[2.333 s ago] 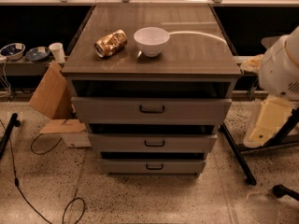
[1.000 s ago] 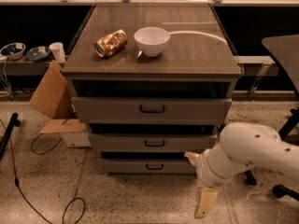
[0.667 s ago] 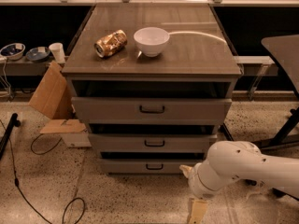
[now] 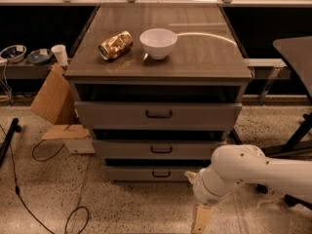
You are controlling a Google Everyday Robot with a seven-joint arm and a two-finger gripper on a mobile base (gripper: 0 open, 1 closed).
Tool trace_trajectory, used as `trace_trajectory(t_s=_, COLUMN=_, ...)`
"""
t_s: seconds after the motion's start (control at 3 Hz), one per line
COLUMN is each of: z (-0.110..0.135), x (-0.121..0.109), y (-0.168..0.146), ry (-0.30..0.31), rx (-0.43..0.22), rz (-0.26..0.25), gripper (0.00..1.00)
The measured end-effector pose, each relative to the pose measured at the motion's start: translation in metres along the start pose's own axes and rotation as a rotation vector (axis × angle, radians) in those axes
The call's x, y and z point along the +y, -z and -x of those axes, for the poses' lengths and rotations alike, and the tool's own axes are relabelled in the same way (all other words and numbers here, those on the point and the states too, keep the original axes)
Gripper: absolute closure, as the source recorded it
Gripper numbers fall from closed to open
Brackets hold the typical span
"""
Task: Open bottom drawer
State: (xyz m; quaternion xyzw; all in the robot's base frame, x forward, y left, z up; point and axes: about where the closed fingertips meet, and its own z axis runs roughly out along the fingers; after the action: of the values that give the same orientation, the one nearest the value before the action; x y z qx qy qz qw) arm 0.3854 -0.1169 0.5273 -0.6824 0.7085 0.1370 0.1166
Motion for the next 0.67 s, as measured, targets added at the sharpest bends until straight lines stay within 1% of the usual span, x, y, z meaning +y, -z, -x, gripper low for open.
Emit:
trace_trajectory(t_s=0.33, z=-0.017, x=-0.027, y=-0.024, ry=-0.065, rx=-0.023, rz=-0.007, gripper=0.0)
trace_trajectory(t_s=0.67, z=-0.056, x=-0.051, y=-0.061, ry=-0.19, rx=-0.065, rz=0.011, gripper=0.0)
